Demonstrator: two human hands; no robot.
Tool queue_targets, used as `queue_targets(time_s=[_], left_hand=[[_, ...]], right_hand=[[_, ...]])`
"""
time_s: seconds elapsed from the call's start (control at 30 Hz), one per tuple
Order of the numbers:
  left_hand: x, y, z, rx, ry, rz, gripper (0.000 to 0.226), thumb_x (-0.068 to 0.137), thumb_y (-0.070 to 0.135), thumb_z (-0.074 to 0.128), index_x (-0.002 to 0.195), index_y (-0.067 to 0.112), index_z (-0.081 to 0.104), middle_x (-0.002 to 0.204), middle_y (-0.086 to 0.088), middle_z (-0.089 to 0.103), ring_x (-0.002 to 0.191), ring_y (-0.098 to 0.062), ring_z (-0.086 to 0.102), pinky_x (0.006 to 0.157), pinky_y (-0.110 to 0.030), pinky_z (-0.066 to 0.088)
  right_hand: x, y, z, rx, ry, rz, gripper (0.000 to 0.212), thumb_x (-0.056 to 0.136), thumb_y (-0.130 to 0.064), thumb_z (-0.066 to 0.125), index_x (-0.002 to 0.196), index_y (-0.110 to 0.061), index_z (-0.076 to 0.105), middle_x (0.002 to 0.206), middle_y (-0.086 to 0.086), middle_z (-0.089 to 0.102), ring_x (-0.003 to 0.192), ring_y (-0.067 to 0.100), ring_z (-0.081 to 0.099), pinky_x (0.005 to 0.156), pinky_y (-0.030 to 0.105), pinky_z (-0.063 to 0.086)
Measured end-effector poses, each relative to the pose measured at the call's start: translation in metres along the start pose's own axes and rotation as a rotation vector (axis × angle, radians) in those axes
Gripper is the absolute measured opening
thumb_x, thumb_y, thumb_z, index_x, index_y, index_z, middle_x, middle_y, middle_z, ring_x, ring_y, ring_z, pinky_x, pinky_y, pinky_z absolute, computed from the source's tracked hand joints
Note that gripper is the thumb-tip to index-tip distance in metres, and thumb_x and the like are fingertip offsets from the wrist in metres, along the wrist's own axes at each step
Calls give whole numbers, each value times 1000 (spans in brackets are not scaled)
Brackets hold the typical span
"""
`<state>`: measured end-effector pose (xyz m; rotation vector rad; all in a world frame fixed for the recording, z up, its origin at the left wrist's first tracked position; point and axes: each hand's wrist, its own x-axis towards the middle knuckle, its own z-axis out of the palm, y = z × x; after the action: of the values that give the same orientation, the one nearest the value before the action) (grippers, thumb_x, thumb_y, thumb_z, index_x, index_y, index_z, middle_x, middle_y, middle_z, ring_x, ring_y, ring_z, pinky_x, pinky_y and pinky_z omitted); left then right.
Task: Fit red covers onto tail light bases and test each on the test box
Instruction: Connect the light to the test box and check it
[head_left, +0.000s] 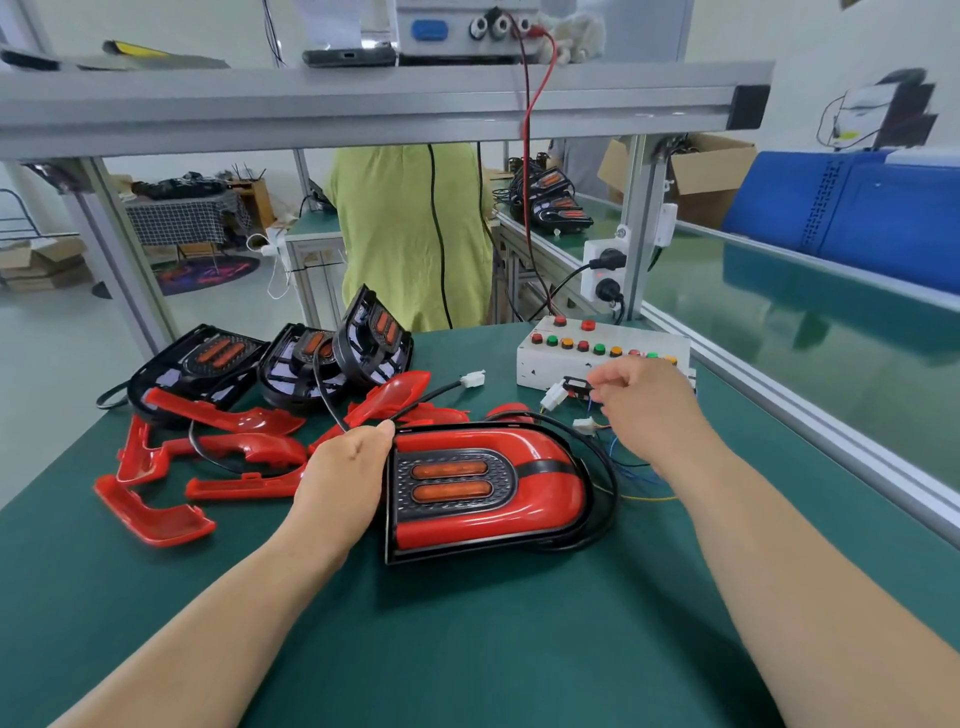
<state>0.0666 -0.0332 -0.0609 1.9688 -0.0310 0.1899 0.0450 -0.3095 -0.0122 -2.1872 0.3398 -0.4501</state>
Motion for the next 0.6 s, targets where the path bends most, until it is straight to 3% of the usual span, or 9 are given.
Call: queue_targets(time_s=[0.1, 0.23, 0.4, 0.6], left_hand=[[-1, -1, -1, 4, -4, 0, 44, 99, 41, 48, 67, 11, 47, 58, 10, 47, 58, -11, 42, 65, -34, 37], [-1, -1, -2, 48, 14, 5, 40, 99, 41, 48, 70, 13, 51, 54, 12, 49, 58, -12, 43, 64, -34, 38], [-1, 0, -2, 32, -6, 5, 42, 99, 41, 48, 68, 13, 53, 57, 11, 52, 55, -3, 45, 65, -34, 39], [-3, 1, -3, 13, -20, -1, 44, 99, 42, 48, 74, 6, 53, 64, 4, 54, 65, -15, 49, 68, -35, 41]], right_hand=[[8, -9, 0, -294, -87, -46, 33, 93, -2, 52, 114, -17, 72, 122, 7, 67, 109, 25, 61, 93, 30, 47], [3, 2, 11, -410, -130, -9, 43, 88, 3, 52, 121, -19, 68, 126, 9, 64, 115, 29, 58, 97, 36, 47], [3, 18, 14, -514, -88, -25, 46, 83, 3, 56, 121, -19, 67, 124, 9, 64, 113, 30, 57, 88, 34, 47], [7, 31, 10, -560, -78, 37, 22, 88, -15, 62, 104, -28, 70, 111, 3, 69, 101, 27, 61, 73, 30, 45]])
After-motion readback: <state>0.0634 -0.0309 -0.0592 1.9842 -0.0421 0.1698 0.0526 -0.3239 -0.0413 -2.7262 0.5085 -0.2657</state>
